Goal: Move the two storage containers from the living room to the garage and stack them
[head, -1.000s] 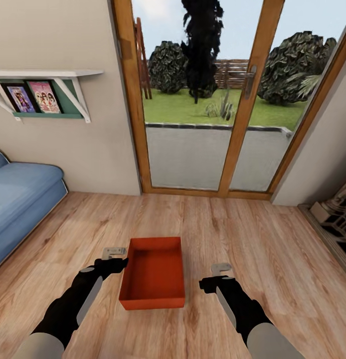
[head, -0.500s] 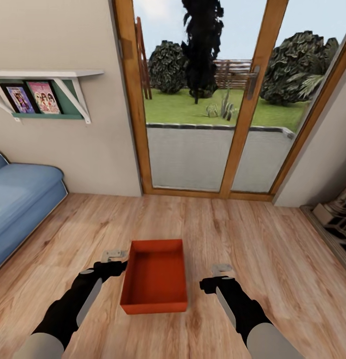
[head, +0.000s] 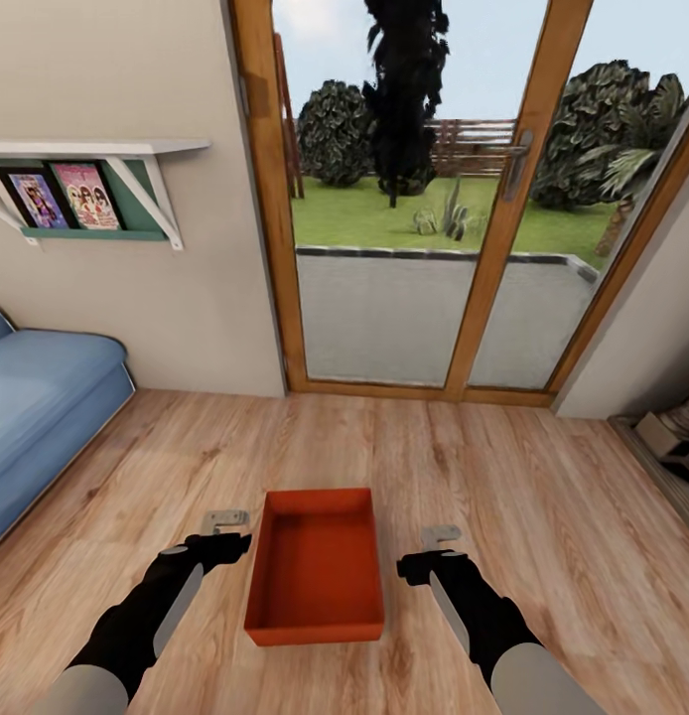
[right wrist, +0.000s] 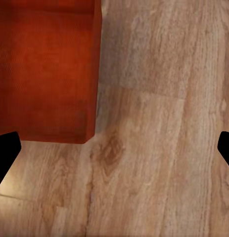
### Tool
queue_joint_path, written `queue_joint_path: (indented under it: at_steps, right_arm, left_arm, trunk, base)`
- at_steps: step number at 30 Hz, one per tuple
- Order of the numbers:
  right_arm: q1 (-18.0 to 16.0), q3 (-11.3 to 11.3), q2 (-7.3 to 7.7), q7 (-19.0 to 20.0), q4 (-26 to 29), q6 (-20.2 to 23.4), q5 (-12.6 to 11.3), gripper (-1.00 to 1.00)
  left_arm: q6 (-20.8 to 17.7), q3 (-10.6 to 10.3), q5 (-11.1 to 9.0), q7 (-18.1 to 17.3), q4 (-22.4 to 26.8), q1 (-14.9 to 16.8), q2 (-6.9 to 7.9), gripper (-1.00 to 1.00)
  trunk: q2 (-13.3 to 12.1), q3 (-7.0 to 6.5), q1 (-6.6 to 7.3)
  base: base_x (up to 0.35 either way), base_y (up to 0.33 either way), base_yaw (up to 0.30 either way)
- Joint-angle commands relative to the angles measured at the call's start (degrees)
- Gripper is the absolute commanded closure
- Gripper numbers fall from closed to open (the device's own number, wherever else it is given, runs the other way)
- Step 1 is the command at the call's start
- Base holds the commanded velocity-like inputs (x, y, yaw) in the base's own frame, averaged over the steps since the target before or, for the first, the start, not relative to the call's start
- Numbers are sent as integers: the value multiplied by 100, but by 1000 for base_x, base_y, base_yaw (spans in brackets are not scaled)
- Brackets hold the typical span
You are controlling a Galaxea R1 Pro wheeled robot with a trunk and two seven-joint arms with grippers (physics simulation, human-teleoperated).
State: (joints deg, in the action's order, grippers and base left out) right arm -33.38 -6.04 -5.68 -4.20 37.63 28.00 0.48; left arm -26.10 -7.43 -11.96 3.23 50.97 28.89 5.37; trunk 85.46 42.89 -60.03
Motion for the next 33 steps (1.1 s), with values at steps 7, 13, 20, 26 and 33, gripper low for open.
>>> queue_joint_path:
  at_steps: [7, 13, 20, 26, 33]
  right_arm:
    - [-2, -143, 1, -30, 8, 43, 4, -100]
    - [-2, -172, 9, -29, 14, 39, 4, -100]
    - [-2, -177, 6, -29, 16, 39, -3, -100]
    - [-2, -178, 6, -28, 16, 39, -4, -100]
    - [-2, -178, 6, -28, 12, 39, -4, -100]
  left_arm:
    - [-22, -23, -31, 80, -4, 3, 0, -100]
    - [-20, -28, -18, 88, -11, -1, -1, -100]
    - [-24, -29, -13, 104, -20, 0, -3, -100]
    - [-14, -51, -14, 112, -22, -5, -5, -100]
    - [-11, -35, -14, 115, -21, -6, -8, -100]
  trunk:
    - [2, 39, -2]
    - [2, 48, -2]
    - [2, 50, -2]
    - [2, 50, -2]
    - [2, 50, -2]
  base:
    - [156, -39, 74]
    - [123, 20, 24]
    - [234, 132, 4]
    - [156, 87, 1]
    - [118, -11, 0]
